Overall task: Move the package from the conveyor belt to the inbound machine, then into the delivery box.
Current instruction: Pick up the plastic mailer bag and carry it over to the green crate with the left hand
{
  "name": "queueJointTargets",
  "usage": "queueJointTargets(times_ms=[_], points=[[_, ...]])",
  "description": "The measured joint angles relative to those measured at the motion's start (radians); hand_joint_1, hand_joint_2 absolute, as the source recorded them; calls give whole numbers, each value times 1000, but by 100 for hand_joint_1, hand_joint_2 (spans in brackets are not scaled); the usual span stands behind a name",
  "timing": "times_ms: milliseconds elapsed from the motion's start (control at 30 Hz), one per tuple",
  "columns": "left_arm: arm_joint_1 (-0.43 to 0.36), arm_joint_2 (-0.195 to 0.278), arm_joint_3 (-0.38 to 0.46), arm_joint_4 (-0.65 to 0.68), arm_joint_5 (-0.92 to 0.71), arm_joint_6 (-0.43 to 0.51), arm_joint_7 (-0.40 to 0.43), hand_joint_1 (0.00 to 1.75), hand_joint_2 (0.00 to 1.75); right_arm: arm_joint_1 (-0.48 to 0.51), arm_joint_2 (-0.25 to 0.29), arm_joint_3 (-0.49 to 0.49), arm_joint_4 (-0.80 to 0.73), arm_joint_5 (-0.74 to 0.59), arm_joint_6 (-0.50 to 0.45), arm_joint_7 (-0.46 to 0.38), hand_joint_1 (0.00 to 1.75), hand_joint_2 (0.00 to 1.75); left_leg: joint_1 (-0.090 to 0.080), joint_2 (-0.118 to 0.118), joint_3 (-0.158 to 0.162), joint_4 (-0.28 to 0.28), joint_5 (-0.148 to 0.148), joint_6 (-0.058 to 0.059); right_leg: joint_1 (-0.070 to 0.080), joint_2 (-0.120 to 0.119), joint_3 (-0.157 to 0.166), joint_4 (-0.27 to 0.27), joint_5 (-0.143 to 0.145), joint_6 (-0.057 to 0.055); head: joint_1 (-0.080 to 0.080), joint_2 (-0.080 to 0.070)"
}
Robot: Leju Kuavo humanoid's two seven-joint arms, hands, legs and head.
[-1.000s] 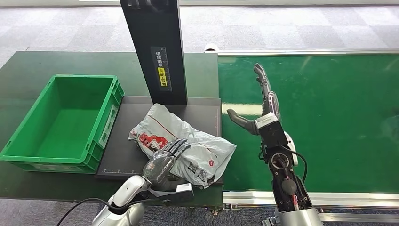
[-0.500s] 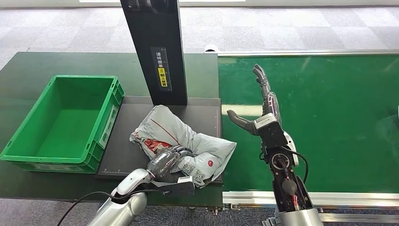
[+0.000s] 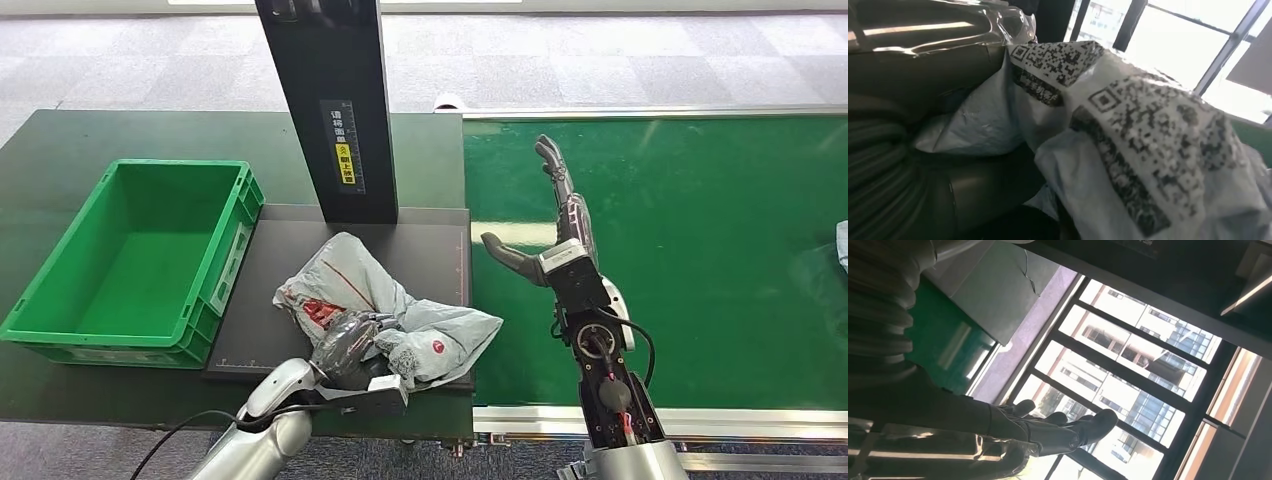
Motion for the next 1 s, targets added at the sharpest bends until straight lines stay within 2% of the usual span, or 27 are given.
queueJointTargets(times_ms=[133,333,400,533,733,867,1000], points=[[19,-7,39,-77,106,188,-79,175,175,-1,1,1,5,-11,11,7,0,175,0,0,-1,0,0,0,0,0,-1,0,0,0,0,0],[42,-12,82,-177,188,287,-156,175,175,-16,10,11,37,-53,44,18,0,175,0,1,-2,0,0,0,0,0,-1,0,0,0,0,0],[54,-18,96,-207,229,355,-207,175,175,-30,18,13,70,-140,109,52,0,175,0,0,-2,0,0,0,0,0,-2,0,0,0,0,0],[78,-31,134,-274,291,464,-278,175,175,-64,45,13,199,-428,300,142,0,175,0,0,-2,0,0,0,0,0,-1,0,0,0,0,0],[125,-85,248,-432,198,481,-293,175,175,-108,76,20,375,-600,356,185,0,175,0,0,-2,0,0,0,0,0,-2,0,0,0,0,0],[143,-124,341,-536,60,483,-294,175,175,-124,88,41,441,-641,355,196,0,175,0,0,-3,0,0,0,0,-1,-2,0,0,0,0,0],[152,-148,404,-597,21,483,-294,175,175,-133,95,58,478,-650,350,196,0,175,0,0,-3,0,0,0,0,-1,-3,0,0,0,0,0]])
